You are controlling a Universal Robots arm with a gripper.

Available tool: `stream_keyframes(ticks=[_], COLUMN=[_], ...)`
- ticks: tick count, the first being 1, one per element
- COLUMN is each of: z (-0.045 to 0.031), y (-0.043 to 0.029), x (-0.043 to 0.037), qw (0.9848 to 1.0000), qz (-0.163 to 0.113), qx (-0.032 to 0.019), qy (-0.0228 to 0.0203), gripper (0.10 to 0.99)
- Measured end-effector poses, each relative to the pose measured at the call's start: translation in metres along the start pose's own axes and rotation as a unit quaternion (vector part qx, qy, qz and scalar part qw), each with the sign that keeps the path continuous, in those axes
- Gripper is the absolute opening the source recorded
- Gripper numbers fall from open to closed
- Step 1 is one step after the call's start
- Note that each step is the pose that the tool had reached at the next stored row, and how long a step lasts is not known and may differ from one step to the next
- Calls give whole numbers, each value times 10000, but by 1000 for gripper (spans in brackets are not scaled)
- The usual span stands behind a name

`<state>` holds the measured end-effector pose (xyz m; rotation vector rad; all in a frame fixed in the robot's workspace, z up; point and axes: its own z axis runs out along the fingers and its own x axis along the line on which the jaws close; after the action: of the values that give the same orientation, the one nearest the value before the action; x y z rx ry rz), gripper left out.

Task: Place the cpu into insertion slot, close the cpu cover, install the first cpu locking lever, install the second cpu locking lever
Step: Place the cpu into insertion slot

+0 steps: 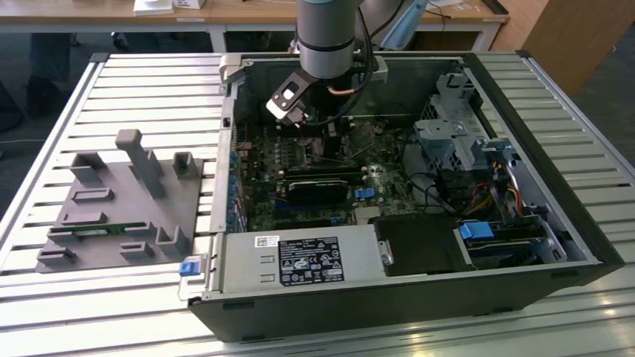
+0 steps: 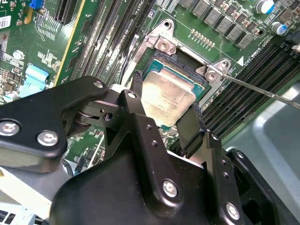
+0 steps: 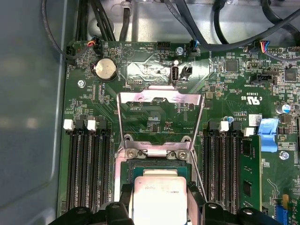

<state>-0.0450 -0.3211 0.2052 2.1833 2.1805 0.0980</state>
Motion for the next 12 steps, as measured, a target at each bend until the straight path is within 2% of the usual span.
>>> stream_keyframes(ticks=[12], z=[80], y=[-6], x=[19], qw=[10000], qz=[10], qx=[-1], qy=[0], gripper=[541])
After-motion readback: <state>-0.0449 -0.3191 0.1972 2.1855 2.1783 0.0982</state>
